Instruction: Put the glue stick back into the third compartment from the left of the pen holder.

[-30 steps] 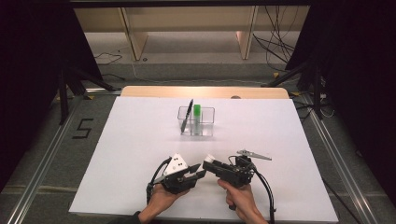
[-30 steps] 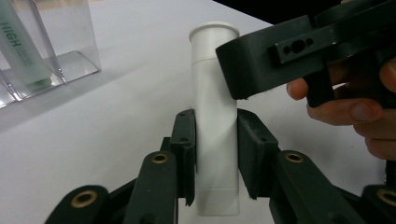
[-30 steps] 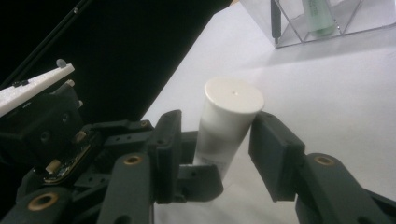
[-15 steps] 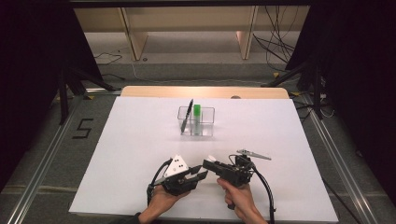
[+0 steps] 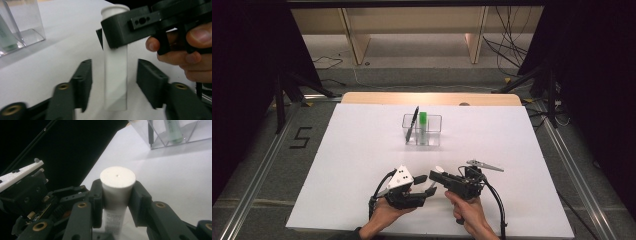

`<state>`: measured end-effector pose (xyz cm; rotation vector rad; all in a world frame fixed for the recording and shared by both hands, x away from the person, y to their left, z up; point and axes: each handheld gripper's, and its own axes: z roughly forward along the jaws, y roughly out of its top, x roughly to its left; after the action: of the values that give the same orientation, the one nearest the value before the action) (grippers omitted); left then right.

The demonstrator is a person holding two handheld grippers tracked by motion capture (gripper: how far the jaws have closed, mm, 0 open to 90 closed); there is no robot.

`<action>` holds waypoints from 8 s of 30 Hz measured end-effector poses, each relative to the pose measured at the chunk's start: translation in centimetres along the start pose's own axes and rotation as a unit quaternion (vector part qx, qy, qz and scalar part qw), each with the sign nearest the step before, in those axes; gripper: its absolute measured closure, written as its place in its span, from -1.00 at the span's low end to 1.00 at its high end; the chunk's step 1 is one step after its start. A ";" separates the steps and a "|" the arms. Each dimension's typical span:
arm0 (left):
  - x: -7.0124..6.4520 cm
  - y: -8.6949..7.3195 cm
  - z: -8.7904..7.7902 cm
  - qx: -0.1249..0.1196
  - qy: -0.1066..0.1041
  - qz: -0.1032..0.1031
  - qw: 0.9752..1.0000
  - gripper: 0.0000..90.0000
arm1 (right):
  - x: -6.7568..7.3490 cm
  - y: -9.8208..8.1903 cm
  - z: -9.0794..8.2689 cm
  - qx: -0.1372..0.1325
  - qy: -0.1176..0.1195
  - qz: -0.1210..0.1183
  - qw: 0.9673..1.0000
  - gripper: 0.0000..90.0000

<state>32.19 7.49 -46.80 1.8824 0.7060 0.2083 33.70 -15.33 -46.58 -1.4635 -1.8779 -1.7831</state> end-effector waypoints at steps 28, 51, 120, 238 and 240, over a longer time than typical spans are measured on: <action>3.1 -0.7 -3.4 0.018 -0.008 -0.012 1.000 -0.49 | -0.3 2.6 -2.7 -0.043 -0.038 -0.058 0.997 0.50; 4.1 -2.0 -5.6 0.026 0.013 -0.022 0.999 -0.54 | 0.8 6.9 -0.1 -0.047 -0.053 -0.102 0.992 0.50; 4.4 -2.5 -7.4 -0.005 0.022 -0.027 0.999 -0.57 | -1.3 16.4 7.2 -0.035 -0.168 -0.142 0.975 0.50; 4.7 -2.5 -7.4 -0.004 0.032 -0.032 0.999 -0.58 | -1.1 10.5 3.1 0.018 -0.159 -0.190 0.969 -0.24; 4.7 -2.6 -7.4 -0.004 0.032 -0.033 0.999 -0.58 | -1.0 10.0 3.0 0.017 -0.158 -0.198 0.967 -0.25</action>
<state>31.70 16.58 -46.81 1.8490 0.8088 0.2301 42.83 -15.32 -41.37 -1.5195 -2.4979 -1.7353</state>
